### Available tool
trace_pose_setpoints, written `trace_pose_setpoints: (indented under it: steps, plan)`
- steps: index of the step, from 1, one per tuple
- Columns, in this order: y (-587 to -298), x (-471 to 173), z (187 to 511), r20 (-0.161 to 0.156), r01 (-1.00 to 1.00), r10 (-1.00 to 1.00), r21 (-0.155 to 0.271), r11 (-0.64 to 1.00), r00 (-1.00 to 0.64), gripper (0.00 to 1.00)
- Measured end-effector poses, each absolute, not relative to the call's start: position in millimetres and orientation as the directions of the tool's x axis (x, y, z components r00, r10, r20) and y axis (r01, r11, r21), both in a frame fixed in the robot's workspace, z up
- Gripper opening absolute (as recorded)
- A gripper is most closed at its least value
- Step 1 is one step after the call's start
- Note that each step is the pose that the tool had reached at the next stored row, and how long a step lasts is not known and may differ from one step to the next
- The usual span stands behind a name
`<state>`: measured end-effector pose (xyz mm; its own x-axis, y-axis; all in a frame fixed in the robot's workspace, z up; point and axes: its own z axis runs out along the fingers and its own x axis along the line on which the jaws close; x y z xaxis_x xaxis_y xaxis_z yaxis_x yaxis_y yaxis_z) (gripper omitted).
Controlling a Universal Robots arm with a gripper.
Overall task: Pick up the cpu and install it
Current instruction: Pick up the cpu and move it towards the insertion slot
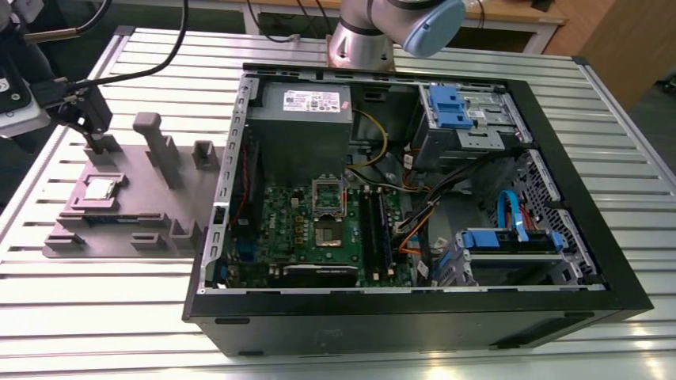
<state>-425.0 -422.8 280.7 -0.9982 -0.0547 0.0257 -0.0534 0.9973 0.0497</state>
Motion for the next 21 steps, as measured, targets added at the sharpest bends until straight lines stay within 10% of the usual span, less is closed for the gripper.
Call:
trace_pose_setpoints:
  steps: [21]
  plan:
    - [-422.8, -425.0, 262.5, 0.025, -0.037, -0.039, 0.05, 0.998, -0.999, 0.84]
